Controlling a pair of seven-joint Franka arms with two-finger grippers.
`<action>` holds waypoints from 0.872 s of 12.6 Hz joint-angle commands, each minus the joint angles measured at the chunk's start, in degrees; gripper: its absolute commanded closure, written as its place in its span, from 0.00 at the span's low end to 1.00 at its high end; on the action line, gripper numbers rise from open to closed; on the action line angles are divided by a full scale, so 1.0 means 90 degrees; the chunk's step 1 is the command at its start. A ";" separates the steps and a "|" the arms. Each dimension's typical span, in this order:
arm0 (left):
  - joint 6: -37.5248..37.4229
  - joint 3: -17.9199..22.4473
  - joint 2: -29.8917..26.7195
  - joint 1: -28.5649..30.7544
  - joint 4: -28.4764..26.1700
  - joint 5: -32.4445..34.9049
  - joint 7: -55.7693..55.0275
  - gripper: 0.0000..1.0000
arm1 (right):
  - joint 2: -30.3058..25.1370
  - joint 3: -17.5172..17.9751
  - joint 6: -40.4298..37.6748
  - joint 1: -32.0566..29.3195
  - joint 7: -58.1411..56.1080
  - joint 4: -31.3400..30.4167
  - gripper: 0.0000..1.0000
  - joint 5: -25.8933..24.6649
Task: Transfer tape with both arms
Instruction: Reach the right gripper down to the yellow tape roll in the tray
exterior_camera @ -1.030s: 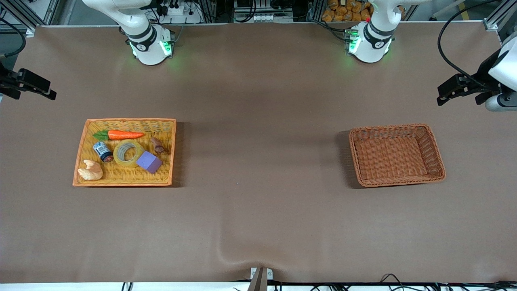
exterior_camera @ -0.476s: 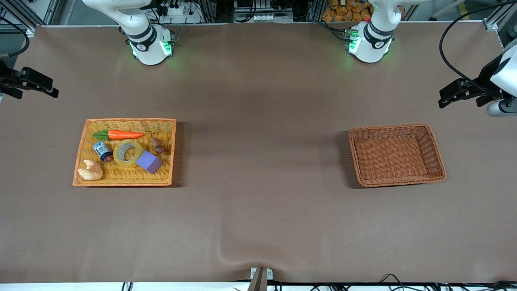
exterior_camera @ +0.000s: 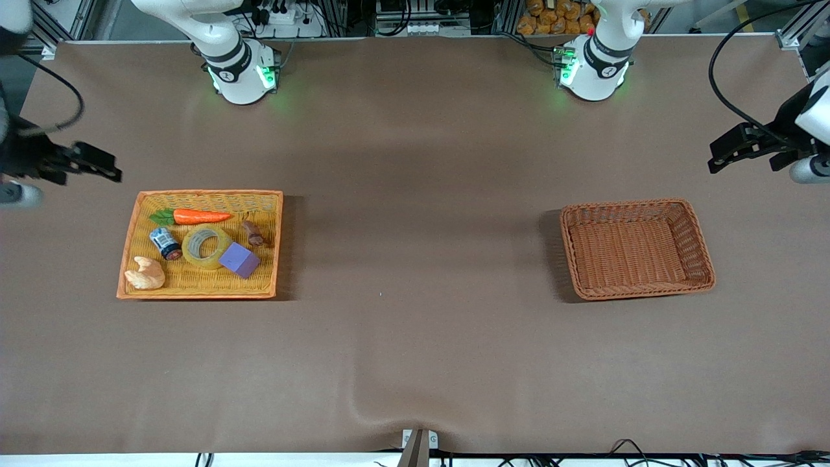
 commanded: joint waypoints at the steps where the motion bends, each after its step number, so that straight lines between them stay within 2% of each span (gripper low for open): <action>1: -0.0066 0.0013 0.0065 0.0013 0.0181 -0.0023 0.0069 0.00 | -0.0130 0.0002 0.1033 0.0159 -0.0168 -0.1182 0.00 -0.0050; 5: -0.0065 0.0004 0.0086 0.0042 0.0191 -0.0042 0.0147 0.00 | -0.0052 0.0002 0.2830 0.0179 -0.1114 -0.2754 0.00 0.0028; 6: -0.0065 -0.0006 0.0075 0.0052 0.0200 -0.0042 0.0118 0.00 | -0.0043 0.0002 0.3454 0.0208 -0.1725 -0.3233 0.00 0.0038; 7: -0.0065 0.0004 0.0075 0.0043 0.0201 -0.0042 0.0127 0.00 | 0.0035 0.0002 0.3741 0.0198 -0.2476 -0.3518 0.00 0.0038; 9: -0.0085 -0.0006 0.0085 0.0052 0.0181 -0.0052 0.0186 0.00 | 0.0386 0.0002 0.3879 0.0159 -0.3495 -0.3598 0.00 0.0067; 10: -0.0095 -0.0006 0.0085 0.0052 0.0171 -0.0062 0.0176 0.00 | 0.0465 0.0002 0.4228 0.0159 -0.3702 -0.3840 0.00 0.0067; 11: -0.0114 -0.0006 0.0075 0.0043 0.0171 -0.0062 0.0176 0.00 | 0.0630 0.0002 0.4957 0.0217 -0.3897 -0.4181 0.00 0.0067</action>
